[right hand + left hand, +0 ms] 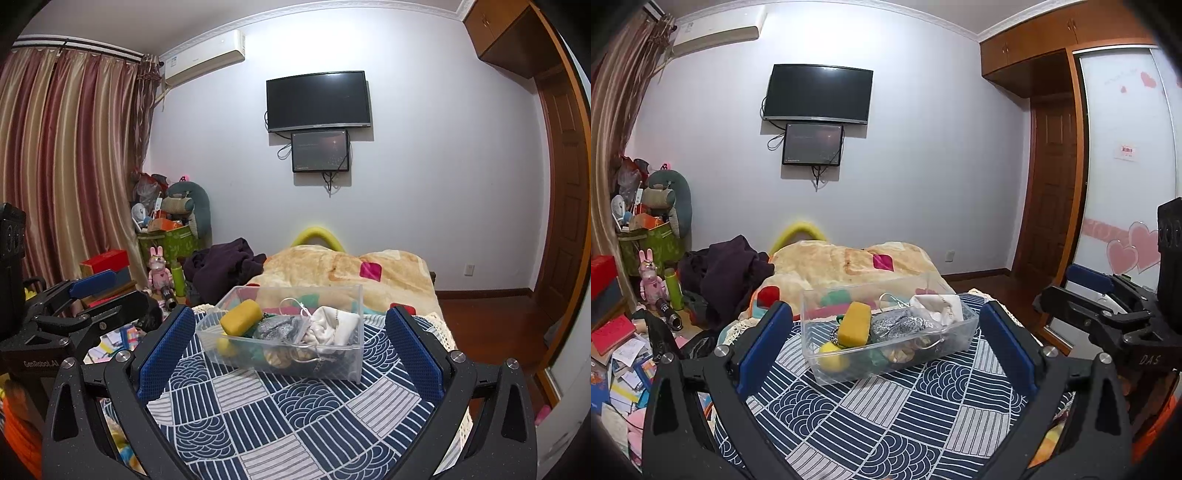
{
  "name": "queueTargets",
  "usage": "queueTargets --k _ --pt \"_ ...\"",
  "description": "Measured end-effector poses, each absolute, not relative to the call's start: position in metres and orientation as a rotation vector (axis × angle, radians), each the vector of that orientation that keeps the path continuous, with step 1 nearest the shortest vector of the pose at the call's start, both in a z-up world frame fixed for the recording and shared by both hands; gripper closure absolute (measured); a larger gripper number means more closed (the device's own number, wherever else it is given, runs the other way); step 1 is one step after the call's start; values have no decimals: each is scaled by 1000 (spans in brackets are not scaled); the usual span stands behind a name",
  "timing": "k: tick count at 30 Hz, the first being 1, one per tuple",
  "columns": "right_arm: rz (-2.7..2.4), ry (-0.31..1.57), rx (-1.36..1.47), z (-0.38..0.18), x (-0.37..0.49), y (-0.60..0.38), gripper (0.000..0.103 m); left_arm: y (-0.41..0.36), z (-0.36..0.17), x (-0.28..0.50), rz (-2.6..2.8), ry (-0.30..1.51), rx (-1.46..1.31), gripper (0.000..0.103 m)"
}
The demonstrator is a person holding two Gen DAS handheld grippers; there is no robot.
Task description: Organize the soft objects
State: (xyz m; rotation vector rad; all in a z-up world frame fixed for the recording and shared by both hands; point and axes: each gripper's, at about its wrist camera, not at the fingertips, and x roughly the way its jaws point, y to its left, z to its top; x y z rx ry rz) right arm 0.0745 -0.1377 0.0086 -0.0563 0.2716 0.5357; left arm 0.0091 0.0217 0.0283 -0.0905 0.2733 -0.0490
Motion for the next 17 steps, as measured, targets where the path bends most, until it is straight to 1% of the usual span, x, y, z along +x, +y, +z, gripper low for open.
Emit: queueTargets --k 17 --pt "537 284 -56 6 77 -137 0 19 25 11 -79 297 -93 1"
